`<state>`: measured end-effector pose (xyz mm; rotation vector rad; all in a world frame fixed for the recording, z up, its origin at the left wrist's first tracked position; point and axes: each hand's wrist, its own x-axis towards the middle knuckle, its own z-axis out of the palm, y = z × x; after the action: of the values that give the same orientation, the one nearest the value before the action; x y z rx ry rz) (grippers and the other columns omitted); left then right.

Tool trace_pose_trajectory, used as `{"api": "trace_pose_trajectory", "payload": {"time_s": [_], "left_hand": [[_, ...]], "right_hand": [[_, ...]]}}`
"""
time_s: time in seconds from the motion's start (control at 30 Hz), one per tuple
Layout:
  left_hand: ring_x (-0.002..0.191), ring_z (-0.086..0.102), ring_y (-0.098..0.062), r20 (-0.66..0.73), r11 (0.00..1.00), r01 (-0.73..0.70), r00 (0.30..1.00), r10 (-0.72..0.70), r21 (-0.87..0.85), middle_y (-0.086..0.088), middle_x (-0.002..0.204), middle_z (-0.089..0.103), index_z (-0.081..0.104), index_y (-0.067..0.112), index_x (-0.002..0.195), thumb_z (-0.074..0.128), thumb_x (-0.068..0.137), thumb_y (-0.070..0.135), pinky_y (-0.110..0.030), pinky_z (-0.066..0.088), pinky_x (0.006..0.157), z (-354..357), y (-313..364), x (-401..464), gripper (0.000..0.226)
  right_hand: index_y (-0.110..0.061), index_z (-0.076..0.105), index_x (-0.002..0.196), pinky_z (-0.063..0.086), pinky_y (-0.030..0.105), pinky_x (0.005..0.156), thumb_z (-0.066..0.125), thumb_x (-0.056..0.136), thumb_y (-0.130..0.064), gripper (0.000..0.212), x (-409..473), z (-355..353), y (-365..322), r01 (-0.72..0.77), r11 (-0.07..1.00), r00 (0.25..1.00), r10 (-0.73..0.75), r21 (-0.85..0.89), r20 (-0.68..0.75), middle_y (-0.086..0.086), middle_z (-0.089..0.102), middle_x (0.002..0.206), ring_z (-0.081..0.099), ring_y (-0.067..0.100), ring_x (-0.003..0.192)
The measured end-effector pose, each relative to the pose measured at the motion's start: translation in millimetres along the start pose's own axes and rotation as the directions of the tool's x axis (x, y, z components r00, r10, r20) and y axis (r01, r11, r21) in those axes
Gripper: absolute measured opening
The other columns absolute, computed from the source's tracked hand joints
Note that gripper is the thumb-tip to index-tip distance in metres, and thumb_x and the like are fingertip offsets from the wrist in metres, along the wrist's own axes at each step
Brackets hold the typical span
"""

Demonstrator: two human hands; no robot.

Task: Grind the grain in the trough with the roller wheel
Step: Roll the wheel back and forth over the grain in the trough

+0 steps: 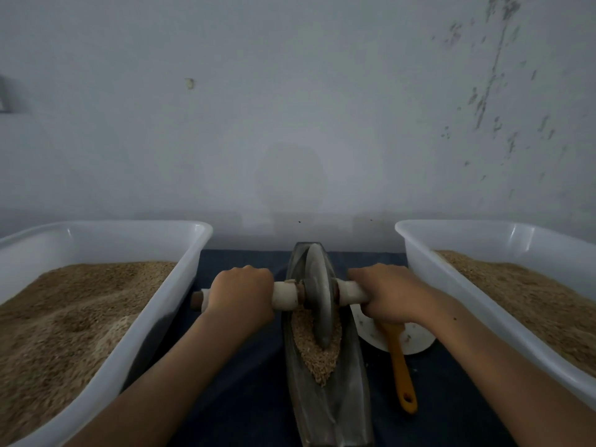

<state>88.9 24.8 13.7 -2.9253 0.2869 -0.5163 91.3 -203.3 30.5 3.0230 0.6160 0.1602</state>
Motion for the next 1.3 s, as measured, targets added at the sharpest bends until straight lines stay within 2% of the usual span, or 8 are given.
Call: {"api": "trace_pose_trajectory", "payload": {"time_s": [0.17, 0.47, 0.63, 0.8, 0.9, 1.03, 1.13, 1.3], "left_hand": [[0.081, 0.055, -0.013, 0.039, 1.000, -0.005, 0.999, 0.006, -0.016, 0.002, 0.099, 0.062, 0.057, 0.020, 0.106, 0.059, 0.087, 0.034, -0.026, 0.038, 0.070, -2, -2, 0, 0.024], [0.090, 0.061, -0.014, -0.191, 1.000, -0.013, 0.982, 0.012, -0.006, 0.006, 0.099, 0.062, 0.046, 0.023, 0.101, 0.053, 0.091, 0.033, -0.024, 0.033, 0.066, 8, 0, 2, 0.016], [0.090, 0.060, -0.016, -0.073, 0.999, -0.028, 0.997, 0.026, -0.017, 0.002, 0.100, 0.062, 0.055, 0.022, 0.106, 0.057, 0.086, 0.033, -0.025, 0.038, 0.069, 1, -1, 0, 0.022], [0.085, 0.058, -0.013, 0.077, 0.996, -0.070, 0.994, 0.074, -0.055, 0.002, 0.099, 0.064, 0.059, 0.021, 0.108, 0.061, 0.083, 0.038, -0.025, 0.042, 0.072, -6, -5, -2, 0.030], [0.082, 0.056, -0.013, 0.086, 0.997, -0.055, 0.995, 0.060, -0.062, 0.003, 0.097, 0.063, 0.058, 0.021, 0.107, 0.061, 0.084, 0.038, -0.025, 0.042, 0.072, -5, -5, -1, 0.028], [0.088, 0.060, -0.016, -0.066, 0.999, -0.020, 0.998, 0.017, -0.044, 0.004, 0.098, 0.062, 0.052, 0.025, 0.103, 0.056, 0.087, 0.038, -0.027, 0.036, 0.068, 0, -3, -1, 0.021], [0.087, 0.061, -0.017, -0.149, 1.000, -0.014, 0.989, 0.011, -0.017, 0.004, 0.096, 0.062, 0.048, 0.025, 0.101, 0.053, 0.089, 0.039, -0.028, 0.036, 0.065, 3, 1, -3, 0.020], [0.085, 0.059, -0.014, -0.064, 0.999, -0.018, 0.998, 0.016, -0.038, 0.004, 0.095, 0.062, 0.055, 0.024, 0.103, 0.056, 0.086, 0.037, -0.026, 0.037, 0.068, -1, 0, -2, 0.021]], "right_hand": [[-0.027, 0.047, 0.095, 0.036, 0.028, 0.063, 0.059, 0.086, -0.026, 0.015, -2, -2, -3, 0.006, 1.000, 1.000, -0.006, -0.011, -0.004, -0.005, 0.055, 0.090, 0.055, 0.015, 0.083], [-0.023, 0.045, 0.108, 0.037, 0.029, 0.070, 0.057, 0.090, -0.028, 0.022, 1, 14, -4, -0.028, 0.999, 0.969, 0.023, -0.016, -0.247, -0.003, 0.061, 0.106, 0.059, 0.017, 0.094], [-0.029, 0.041, 0.088, 0.030, 0.027, 0.057, 0.058, 0.086, -0.025, 0.017, 0, 5, -1, -0.007, 1.000, 0.994, 0.006, -0.009, -0.112, -0.007, 0.055, 0.086, 0.053, 0.014, 0.079], [-0.033, 0.047, 0.088, 0.033, 0.023, 0.055, 0.062, 0.081, -0.022, 0.020, -3, -6, -2, 0.020, 0.999, 0.999, -0.022, 0.032, 0.043, -0.012, 0.051, 0.079, 0.054, 0.012, 0.079], [-0.030, 0.050, 0.095, 0.038, 0.026, 0.064, 0.061, 0.084, -0.022, 0.017, -4, -6, -4, 0.021, 1.000, 1.000, -0.021, 0.018, 0.017, -0.007, 0.056, 0.090, 0.057, 0.014, 0.085], [-0.028, 0.038, 0.094, 0.034, 0.029, 0.068, 0.056, 0.089, -0.021, 0.020, -1, 2, -6, -0.010, 0.999, 0.992, 0.005, -0.042, -0.122, -0.001, 0.060, 0.103, 0.058, 0.020, 0.093], [-0.025, 0.044, 0.101, 0.034, 0.029, 0.068, 0.055, 0.090, -0.023, 0.016, 0, 8, -5, -0.026, 0.999, 0.977, 0.018, -0.037, -0.212, -0.002, 0.062, 0.104, 0.059, 0.020, 0.095], [-0.028, 0.043, 0.092, 0.035, 0.029, 0.062, 0.056, 0.088, -0.024, 0.015, 1, 7, -2, -0.017, 0.999, 0.986, 0.010, -0.037, -0.168, -0.004, 0.061, 0.094, 0.059, 0.018, 0.087]]}}
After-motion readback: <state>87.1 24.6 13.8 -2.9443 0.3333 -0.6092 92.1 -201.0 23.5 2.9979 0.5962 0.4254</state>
